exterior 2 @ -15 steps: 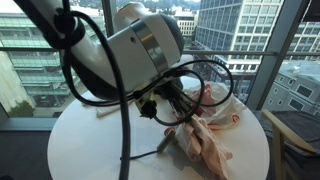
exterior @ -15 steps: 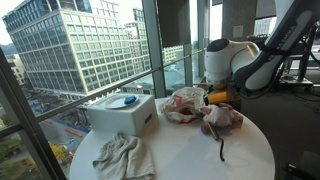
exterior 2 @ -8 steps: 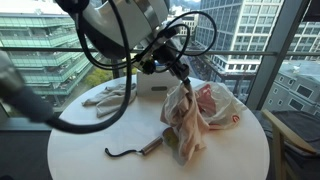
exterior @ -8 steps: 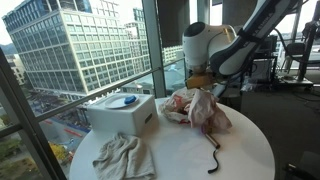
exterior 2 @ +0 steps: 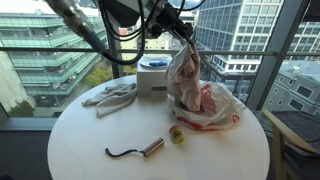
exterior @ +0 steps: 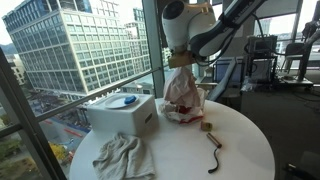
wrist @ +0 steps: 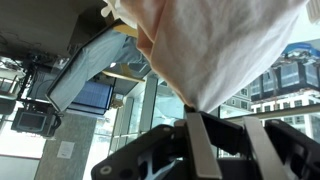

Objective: Move four items from the table to the plastic

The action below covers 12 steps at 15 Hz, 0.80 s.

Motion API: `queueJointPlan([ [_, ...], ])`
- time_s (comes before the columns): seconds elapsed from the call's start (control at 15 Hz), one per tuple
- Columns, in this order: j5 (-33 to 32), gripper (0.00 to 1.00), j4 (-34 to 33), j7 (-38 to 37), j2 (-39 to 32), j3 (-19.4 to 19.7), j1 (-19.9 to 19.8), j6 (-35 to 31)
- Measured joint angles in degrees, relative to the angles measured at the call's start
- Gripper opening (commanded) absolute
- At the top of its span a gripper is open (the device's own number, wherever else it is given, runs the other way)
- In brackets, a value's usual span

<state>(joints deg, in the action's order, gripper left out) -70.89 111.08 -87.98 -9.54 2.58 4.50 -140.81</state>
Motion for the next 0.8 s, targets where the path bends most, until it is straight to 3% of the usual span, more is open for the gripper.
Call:
queueJointPlan([
  [0.33,-4.02,0.04,-3.58,-2.90,-3.34,0.10,-0.85,1.50],
  [0.8,-10.28,0.01,-5.99,-9.92,-18.85,1.12,-2.88,1.40],
])
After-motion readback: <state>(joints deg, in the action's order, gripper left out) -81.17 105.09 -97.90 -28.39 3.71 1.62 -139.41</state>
